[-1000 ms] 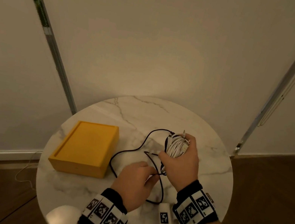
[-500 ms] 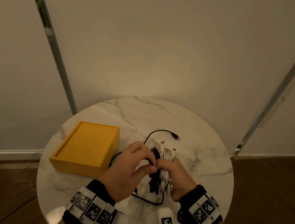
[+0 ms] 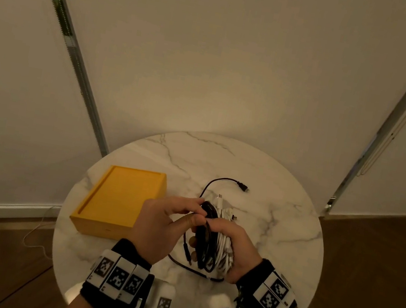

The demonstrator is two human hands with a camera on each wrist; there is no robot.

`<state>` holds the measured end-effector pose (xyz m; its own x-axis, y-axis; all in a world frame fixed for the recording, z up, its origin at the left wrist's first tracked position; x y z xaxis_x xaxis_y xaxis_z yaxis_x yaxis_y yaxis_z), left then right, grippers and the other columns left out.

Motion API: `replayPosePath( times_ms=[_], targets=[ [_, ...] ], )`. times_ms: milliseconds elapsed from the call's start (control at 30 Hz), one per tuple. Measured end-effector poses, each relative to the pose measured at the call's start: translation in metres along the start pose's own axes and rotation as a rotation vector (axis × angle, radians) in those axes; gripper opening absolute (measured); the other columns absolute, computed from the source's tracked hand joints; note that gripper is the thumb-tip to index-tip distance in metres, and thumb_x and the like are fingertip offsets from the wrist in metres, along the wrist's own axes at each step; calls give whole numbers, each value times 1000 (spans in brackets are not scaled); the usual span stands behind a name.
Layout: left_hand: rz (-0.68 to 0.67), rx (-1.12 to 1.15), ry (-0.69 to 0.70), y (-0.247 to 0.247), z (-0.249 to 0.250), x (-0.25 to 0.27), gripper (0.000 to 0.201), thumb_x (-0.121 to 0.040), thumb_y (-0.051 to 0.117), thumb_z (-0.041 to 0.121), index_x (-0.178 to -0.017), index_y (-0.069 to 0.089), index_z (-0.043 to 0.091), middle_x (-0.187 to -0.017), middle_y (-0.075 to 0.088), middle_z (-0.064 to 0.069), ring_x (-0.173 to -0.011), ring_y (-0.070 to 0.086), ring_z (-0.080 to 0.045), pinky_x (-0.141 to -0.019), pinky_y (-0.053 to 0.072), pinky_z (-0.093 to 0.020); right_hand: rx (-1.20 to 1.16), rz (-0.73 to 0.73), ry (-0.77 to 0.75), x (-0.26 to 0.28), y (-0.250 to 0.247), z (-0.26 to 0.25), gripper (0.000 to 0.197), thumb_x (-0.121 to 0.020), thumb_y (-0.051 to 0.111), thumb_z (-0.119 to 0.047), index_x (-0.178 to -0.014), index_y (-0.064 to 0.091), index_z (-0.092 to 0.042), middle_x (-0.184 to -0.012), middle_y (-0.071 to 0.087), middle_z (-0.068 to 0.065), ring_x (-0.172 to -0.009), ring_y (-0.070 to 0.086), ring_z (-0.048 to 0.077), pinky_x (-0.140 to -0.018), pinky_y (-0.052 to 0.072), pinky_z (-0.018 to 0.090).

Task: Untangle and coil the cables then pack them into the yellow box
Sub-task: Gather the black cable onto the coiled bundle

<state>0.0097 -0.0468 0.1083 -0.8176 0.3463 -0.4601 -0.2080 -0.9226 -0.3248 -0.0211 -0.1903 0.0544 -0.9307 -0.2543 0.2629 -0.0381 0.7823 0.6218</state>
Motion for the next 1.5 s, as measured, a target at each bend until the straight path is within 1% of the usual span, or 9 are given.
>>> replayPosePath(
  times_ms=[200, 367, 533, 733, 900, 1100, 1233, 1367, 1500],
  targets=[
    [21, 91, -39, -5, -2, -2, 14, -70, 82, 25, -83, 80, 29, -100, 77, 8, -100, 72, -11, -79, 62, -37, -46, -123, -86, 2, 5, 1, 66, -50, 100, -35, -105, 72, -10, -90, 64, 12, -75, 64, 27, -62, 56, 39],
    [28, -24, 88, -9, 14, -7, 7, -67, 80, 30, -74, 78, 29, -85, 74, 12, -78, 71, -9, -63, 60, -28, 150, -181, -169, 3, 15, -3, 47, -61, 85, -10, -106, 72, -21, -91, 59, 7, -80, 60, 22, -67, 54, 34],
    [58, -163, 38, -13, 23, -8, 35, -60, 91, 28, -80, 62, 22, -77, 72, 9, -71, 71, -9, -61, 58, -23, 172, -130, -179, 5, 16, -5, 56, -54, 78, -5, -108, 65, -2, -95, 59, 19, -80, 63, 31, -68, 54, 43],
    [-31, -284, 0, -4, 10, -4, 10, -83, 78, 13, -90, 75, 20, -80, 74, 12, -74, 69, -2, -66, 58, -33, 32, -91, -256, 7, 14, -12, 52, -51, 75, -6, -102, 66, 2, -90, 60, 22, -74, 61, 36, -65, 57, 47],
    [129, -246, 56, -7, 18, -4, 9, -83, 75, 18, -87, 77, 26, -77, 73, 16, -67, 68, -4, -59, 59, -32, 140, -39, -264, 6, 8, -14, 69, -49, 77, -9, -113, 56, 9, -95, 59, 20, -80, 61, 37, -65, 57, 48],
    [83, -288, 41, -7, 28, -9, 8, -82, 79, 11, -82, 78, 19, -66, 71, 15, -64, 67, 2, -60, 51, -9, 186, -73, -293, 8, 11, -14, 80, -55, 76, -8, -127, 45, 8, -96, 57, 22, -93, 61, 35, -79, 56, 53],
    [13, -228, -70, -4, 22, -9, 6, -84, 78, 14, -80, 76, 18, -65, 72, 11, -62, 68, 0, -59, 55, -15, 181, -18, -331, 10, 10, -17, 81, -52, 78, -8, -125, 47, 8, -106, 60, 23, -103, 61, 39, -89, 54, 57],
    [73, -253, -59, -4, 21, -10, 19, -81, 82, 22, -71, 69, 32, -63, 68, 17, -64, 65, -1, -58, 51, -13, 165, 6, -352, 10, 12, -19, 86, -54, 78, -7, -129, 41, 9, -114, 58, 29, -112, 58, 48, -97, 47, 66],
    [97, -143, -130, -3, 16, -9, 15, -77, 84, 21, -70, 72, 26, -66, 68, 13, -66, 65, -6, -59, 57, -25, 134, -65, -346, 13, 16, -20, 86, -59, 75, 0, -136, 37, 6, -129, 50, 42, -122, 53, 58, -97, 48, 68]
  ],
)
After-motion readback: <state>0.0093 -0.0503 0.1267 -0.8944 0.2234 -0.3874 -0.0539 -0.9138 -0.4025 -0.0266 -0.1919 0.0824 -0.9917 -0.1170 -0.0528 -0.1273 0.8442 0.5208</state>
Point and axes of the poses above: each hand's wrist, its own x-axis away from the middle knuckle, its own y-axis out of the palm, z = x × y, the point moved 4 cm from there along -x, towards the middle knuckle
